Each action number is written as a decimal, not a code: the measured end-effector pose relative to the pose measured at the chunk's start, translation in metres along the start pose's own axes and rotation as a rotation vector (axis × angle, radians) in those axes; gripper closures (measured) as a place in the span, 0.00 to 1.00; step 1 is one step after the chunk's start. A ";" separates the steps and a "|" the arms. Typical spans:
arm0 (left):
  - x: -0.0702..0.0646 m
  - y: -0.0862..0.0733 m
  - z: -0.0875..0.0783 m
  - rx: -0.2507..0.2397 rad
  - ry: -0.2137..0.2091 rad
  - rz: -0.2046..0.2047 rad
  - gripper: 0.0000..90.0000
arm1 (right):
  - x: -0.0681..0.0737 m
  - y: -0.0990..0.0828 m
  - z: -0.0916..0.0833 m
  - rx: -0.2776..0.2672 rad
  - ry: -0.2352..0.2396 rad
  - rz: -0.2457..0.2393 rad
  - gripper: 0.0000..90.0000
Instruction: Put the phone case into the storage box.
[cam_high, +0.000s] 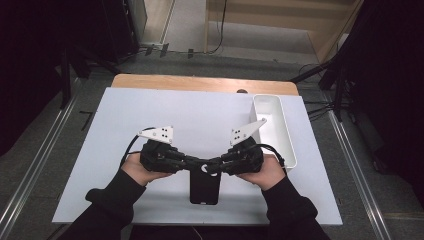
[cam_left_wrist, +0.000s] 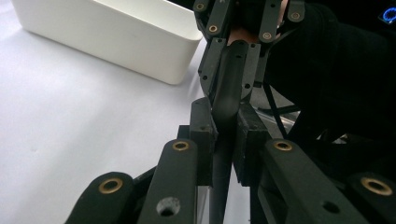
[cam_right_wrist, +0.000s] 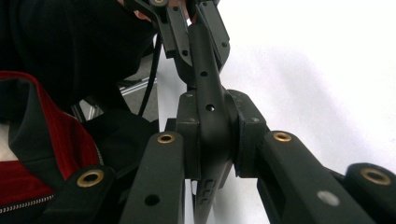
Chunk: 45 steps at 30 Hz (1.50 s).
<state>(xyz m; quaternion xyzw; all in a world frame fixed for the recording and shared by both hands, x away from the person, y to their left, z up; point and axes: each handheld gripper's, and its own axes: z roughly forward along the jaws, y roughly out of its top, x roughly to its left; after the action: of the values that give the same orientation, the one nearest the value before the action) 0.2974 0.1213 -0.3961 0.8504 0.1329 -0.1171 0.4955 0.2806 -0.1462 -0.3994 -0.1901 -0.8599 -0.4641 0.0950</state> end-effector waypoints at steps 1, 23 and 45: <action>0.000 0.000 0.000 0.001 0.001 0.000 0.89 | 0.000 0.000 0.000 0.001 -0.002 -0.002 0.82; 0.006 0.001 -0.011 0.000 0.018 -0.072 0.89 | -0.002 -0.008 -0.010 -0.038 -0.017 0.001 0.51; 0.009 0.000 -0.027 -0.026 0.099 -0.092 0.89 | -0.005 -0.014 -0.012 -0.124 -0.028 -0.025 0.12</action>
<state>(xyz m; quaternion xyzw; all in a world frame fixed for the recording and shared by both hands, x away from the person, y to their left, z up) 0.3076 0.1458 -0.3855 0.8416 0.1976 -0.0956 0.4935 0.2790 -0.1642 -0.4047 -0.1911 -0.8332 -0.5148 0.0652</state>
